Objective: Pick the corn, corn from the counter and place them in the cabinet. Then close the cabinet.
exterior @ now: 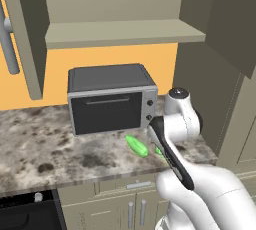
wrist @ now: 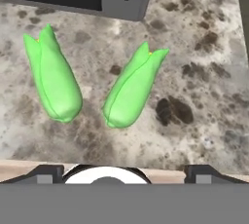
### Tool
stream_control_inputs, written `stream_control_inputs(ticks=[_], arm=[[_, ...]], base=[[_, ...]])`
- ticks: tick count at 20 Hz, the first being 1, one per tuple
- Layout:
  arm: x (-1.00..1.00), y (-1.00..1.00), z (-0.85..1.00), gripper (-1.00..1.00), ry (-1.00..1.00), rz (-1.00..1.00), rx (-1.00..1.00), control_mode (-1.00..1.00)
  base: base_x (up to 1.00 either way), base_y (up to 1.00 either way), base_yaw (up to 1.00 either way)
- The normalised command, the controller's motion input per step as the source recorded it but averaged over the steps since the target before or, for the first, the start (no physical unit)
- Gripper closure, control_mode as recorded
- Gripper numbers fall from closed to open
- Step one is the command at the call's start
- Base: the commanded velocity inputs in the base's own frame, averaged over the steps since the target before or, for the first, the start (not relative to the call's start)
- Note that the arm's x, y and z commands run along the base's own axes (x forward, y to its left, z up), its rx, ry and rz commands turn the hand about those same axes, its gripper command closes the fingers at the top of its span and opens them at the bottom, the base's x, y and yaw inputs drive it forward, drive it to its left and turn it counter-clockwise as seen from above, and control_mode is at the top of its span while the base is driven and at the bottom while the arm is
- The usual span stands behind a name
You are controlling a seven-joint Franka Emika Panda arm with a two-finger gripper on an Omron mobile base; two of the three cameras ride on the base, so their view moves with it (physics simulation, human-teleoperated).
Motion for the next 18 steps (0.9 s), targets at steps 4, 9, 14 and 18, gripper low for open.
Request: stream_control_inputs(ticks=[4,9,14,18], arm=[[0.04,-0.07,-0.50,-1.00,0.00,0.00,0.09,-1.00],[0.25,-0.14,-0.36,-1.00,0.00,-0.02,0.09,-1.00],[0.40,-0.12,-0.24,-1.00,0.00,-0.04,0.12,-1.00],[0.29,-0.05,-0.59,-1.00,0.00,-0.05,0.10,-1.00]], base=[[0.00,0.00,0.00],[0.00,0.00,0.00],[0.00,0.00,0.00],[0.00,0.00,0.00]])
